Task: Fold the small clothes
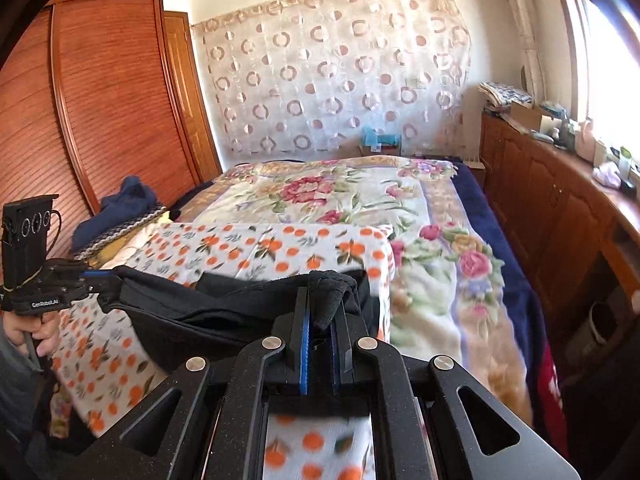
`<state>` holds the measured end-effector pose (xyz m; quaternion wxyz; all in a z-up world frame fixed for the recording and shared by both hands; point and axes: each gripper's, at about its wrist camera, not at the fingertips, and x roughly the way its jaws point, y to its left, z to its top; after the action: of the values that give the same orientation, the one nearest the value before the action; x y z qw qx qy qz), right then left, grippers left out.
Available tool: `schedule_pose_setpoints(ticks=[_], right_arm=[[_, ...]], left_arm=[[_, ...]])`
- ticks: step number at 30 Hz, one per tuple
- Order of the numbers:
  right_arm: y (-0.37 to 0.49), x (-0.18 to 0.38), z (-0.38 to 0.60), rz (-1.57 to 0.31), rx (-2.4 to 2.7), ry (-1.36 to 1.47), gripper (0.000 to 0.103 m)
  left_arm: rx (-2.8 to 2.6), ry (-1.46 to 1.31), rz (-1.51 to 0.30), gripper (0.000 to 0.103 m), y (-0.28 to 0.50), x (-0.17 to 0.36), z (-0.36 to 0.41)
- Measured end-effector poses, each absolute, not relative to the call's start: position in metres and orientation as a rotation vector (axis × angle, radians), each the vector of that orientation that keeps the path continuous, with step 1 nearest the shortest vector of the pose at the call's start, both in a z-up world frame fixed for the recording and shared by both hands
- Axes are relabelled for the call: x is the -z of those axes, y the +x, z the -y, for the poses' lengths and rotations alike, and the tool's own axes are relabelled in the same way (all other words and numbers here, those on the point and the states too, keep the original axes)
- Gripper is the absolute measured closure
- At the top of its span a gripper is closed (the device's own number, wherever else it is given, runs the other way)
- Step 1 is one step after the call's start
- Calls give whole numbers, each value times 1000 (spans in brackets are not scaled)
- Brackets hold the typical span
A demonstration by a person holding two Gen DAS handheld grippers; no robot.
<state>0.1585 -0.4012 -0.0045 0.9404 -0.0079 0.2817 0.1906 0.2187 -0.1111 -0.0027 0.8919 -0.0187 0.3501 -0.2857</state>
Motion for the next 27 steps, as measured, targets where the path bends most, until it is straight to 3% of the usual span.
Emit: schedule_pose_setpoints(ticks=[7, 10, 11, 12, 16, 24, 27], right_arm=[[214, 21, 389, -618, -407, -30, 96], [238, 21, 387, -651, -410, -33, 96], [243, 25, 385, -663, -412, -36, 96], [248, 27, 386, -674, -411, -42, 96], [264, 29, 383, -696, -407, -49, 96], [291, 30, 368, -719, -391, -94, 95], [291, 26, 369, -719, -396, -82, 91]], left_arm=[[567, -51, -775, 93, 259, 16, 106], [569, -47, -805, 85, 271, 24, 104], [566, -43, -804, 79, 273, 25, 103], [550, -35, -790, 59, 275, 25, 100], [538, -39, -765, 32, 281, 18, 90], [526, -9, -810, 32, 289, 37, 105], [529, 19, -849, 32, 289, 53, 115]])
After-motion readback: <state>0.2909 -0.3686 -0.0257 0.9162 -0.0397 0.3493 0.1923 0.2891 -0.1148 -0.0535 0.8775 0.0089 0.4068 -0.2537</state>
